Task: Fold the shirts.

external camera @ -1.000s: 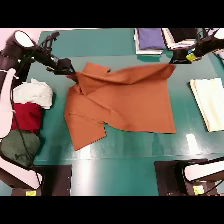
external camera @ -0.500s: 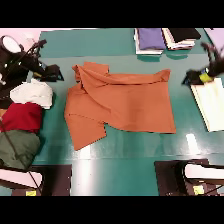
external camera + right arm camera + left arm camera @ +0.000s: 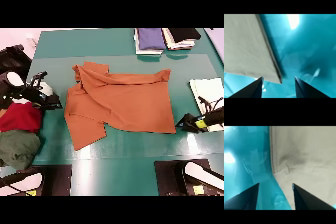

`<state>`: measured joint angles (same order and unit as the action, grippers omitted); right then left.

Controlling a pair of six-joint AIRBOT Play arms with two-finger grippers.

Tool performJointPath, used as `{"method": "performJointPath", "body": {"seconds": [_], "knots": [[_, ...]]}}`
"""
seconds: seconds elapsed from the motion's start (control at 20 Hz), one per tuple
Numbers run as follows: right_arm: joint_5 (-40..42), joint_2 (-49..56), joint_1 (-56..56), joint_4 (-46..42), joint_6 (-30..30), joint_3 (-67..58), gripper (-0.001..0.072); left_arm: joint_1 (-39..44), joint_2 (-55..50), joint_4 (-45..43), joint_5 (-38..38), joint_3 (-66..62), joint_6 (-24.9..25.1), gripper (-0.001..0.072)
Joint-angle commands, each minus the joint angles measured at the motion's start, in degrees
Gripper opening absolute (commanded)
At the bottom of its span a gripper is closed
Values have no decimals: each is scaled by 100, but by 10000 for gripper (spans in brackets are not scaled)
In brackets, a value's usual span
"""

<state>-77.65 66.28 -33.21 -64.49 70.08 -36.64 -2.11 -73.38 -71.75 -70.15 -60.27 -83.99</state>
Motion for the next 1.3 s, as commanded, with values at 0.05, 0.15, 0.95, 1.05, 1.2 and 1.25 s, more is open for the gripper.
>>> {"method": "performJointPath", "body": {"seconds": [0.05,0.15,0.95,1.05,1.2,1.25], "knots": [[337,109,540,304,-74,431,340,-7,116,122,120,236,2,502],[555,138,907,299,-76,330,38,-7,114,122,173,236,2,502],[573,-675,1419,313,13,-411,16,59,-588,1392,905,994,496,480],[562,-678,1419,308,13,-446,16,57,-509,1390,940,942,503,35],[452,-678,1419,348,13,-863,15,57,-96,1373,905,605,494,25],[354,-680,1421,352,13,-1130,16,50,205,1366,909,387,494,24]]}}
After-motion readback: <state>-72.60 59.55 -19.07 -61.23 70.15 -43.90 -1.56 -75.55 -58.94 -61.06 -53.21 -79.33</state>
